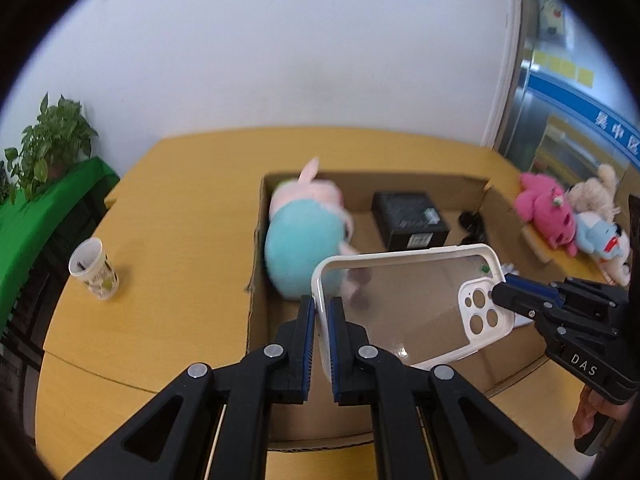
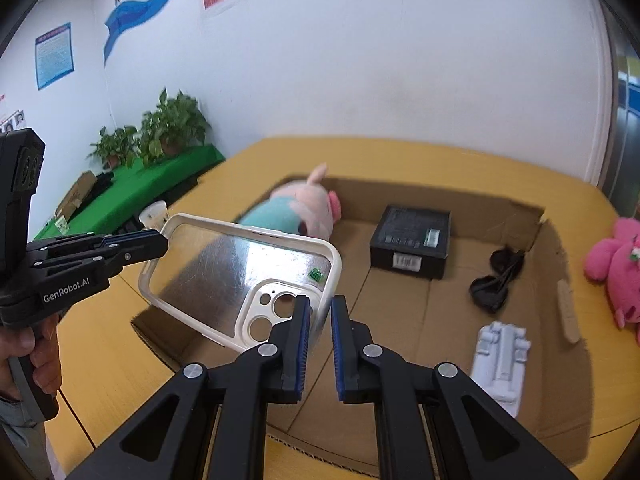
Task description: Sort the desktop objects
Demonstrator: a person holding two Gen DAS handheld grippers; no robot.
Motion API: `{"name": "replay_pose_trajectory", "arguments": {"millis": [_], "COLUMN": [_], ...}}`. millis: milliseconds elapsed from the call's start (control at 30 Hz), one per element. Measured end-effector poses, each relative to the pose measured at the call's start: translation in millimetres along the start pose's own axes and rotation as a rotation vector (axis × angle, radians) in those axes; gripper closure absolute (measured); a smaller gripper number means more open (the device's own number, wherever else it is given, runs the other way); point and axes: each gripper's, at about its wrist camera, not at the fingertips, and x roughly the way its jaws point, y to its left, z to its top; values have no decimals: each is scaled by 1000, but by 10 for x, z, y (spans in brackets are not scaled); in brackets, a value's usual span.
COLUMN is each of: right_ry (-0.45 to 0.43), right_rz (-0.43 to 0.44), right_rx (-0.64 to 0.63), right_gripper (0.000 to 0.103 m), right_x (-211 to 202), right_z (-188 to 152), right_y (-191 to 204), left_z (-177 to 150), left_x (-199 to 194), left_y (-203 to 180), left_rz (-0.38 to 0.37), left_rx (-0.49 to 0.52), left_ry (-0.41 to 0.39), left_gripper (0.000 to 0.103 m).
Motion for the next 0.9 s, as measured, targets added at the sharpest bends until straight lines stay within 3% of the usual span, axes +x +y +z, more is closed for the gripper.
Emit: {"name": "replay_pose_trajectory", "arguments": {"millis": [300,500,600,667,700,800,833,867,900], "right_ry": [235,296,281,227,181,45,6,-41,-67], "right_rz": [20,37,57,47,30,-39,-75,-128,-159], "right_rx": [27,23,11,6,9,11,15,25,34], "right_gripper": [93,85,61,36,33,16,11,4,1], "right_x": [703,847,805,662,531,106,-22,-191,-274], "right_z": [-266,-333,-362,-355,-344,-361,-382,-429,-444], "right_y": [-36,75,150,172,161,40,-14,-106,-171], "left_z": [-167,-268,-279,-254,-234,-194,-194,-209,-227], "left_x": [473,687,622,525,444,168,91,0,-67], "left_y": [-14,51,58,38,20,-77,-114,-171,-235], "left_rz": [101,174,160,169,161,142,146,154,153], "left_rx": [81,81,64,65,64,67,68,65,61], "left_ry": [185,275,246,204,169,36,-10,-67,-124], "left_gripper": [97,97,97,95,93,63,42,27,23]}}
